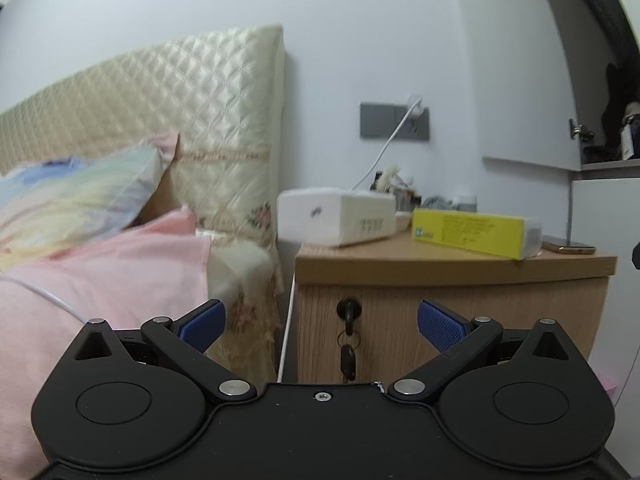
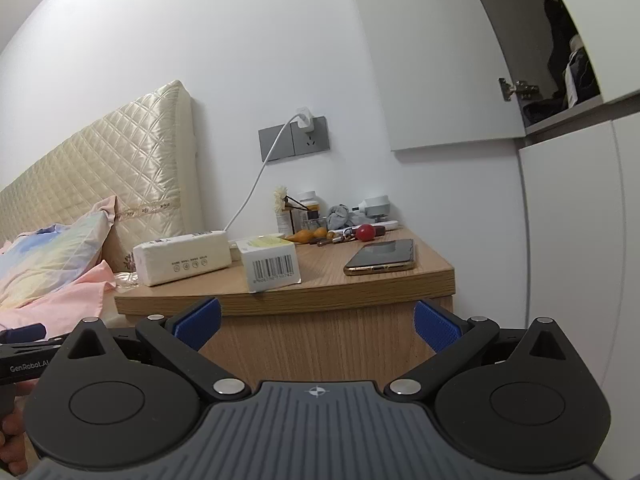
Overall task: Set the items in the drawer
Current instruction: 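Move the left tool toward the black key in the drawer lock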
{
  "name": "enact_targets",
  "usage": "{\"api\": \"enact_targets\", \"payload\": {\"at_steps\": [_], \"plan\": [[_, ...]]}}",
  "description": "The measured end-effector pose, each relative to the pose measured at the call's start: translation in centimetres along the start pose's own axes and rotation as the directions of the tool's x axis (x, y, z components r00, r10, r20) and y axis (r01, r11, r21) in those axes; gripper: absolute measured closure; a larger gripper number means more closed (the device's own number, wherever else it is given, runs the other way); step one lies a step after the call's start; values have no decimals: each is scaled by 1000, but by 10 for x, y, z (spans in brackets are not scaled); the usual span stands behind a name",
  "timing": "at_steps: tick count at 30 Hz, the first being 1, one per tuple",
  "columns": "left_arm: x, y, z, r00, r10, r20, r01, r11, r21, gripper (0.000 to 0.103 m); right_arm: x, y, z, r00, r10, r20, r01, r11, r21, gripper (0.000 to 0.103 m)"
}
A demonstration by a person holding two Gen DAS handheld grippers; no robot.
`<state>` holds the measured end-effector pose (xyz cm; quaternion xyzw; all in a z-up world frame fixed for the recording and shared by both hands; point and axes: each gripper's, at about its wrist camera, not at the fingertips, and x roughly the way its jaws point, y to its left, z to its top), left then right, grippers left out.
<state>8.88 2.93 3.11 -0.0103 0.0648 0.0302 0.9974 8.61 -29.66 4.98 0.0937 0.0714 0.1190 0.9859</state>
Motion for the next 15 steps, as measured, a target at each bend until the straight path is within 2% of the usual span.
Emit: {"api": "enact_targets", "payload": {"at_steps": [4,9,15], "plan": [[19,-3,-6,1000,-22,-20,23,998,51,1,18,-11,-4,997,30,-68,-31,1000,-4,0],[39,-3,-16,997,-36,-61,42,995,91,1,27,-25,-16,997,23,-76,-29,997,-77,0],[64,-4,-27,993,-51,-105,65,988,139,1,35,-56,-29,995,22,-93,-27,998,-51,0]]}}
